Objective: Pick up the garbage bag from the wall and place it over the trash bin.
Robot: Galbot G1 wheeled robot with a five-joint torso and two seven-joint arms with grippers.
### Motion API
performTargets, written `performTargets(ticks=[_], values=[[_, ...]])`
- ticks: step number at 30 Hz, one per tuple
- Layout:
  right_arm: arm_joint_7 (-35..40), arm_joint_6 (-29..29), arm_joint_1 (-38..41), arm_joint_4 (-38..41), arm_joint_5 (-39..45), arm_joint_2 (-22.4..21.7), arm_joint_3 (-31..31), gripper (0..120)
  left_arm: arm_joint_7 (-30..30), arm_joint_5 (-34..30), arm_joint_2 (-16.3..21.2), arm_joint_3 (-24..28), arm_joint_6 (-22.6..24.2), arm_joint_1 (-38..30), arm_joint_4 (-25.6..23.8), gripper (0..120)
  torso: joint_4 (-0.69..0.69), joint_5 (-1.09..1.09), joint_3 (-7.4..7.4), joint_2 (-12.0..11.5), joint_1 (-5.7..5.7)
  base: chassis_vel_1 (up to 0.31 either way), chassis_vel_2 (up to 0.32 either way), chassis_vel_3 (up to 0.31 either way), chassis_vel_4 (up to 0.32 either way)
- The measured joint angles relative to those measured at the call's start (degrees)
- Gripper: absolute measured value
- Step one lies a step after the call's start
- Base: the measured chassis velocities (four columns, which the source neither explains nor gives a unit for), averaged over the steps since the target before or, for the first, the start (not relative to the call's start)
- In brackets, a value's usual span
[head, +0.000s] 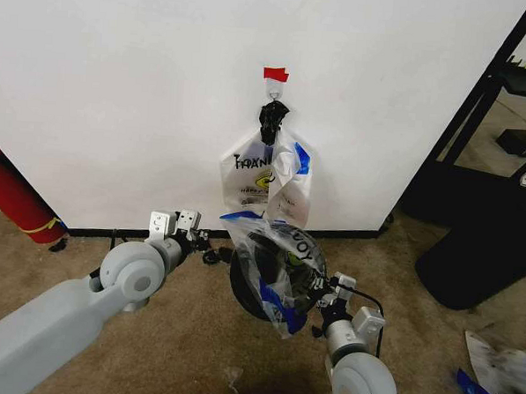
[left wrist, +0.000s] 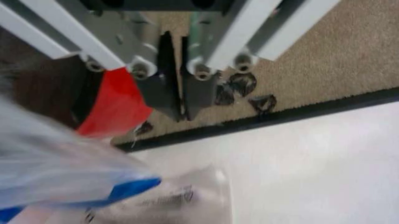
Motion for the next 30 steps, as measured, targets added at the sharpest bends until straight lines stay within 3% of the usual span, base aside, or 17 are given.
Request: performTargets(ticks=[5,8,11,19,26,30], values=[[2.37,-0.06,0.76,-0.96,0.01,1.5,0.58,0,-1.78,2.73,0.08,-5.46,-1.52,7.24,-9.66,27,0.01,0.0,0.0,0.0,-0.01,0.0,0.0,0.0,0.0],[2.91,0.04,0.93,-1.19,-0.41,2.02,0.82,0,-2.11,2.81,-0.06,-5.48,-1.78,9.0,-12.8,34,0.02,0.02,0.0,0.01,-0.01,0.0,0.0,0.0,0.0],[3.48,0.68,0.89,-1.51,-3.11,2.92,1.31,0,-3.78,-0.34,-1.6,-3.41,-1.44,10.68,-17.64,49,-0.01,0.01,-0.01,0.02,-0.01,0.0,0.0,0.0,0.0],[3.53,1.04,0.12,-1.33,-6.34,3.78,1.41,0,-4.41,-3.02,-4.48,3.32,-0.37,9.6,-17.76,77,-0.01,0.0,0.0,0.02,-0.01,0.0,0.0,0.0,0.0],[3.39,1.07,-0.86,-1.1,-7.55,4.91,1.31,0,-3.93,-2.52,-5.83,7.81,1.57,8.54,-16.05,55,0.0,0.01,0.0,0.02,0.0,0.0,0.0,0.0,0.0],[3.33,1.07,-0.87,-1.05,-7.73,5.12,1.19,0,-3.89,-1.88,-6.04,9.09,1.99,8.48,-15.29,50,0.01,0.0,0.0,0.01,0.0,0.0,0.0,0.0,0.0]])
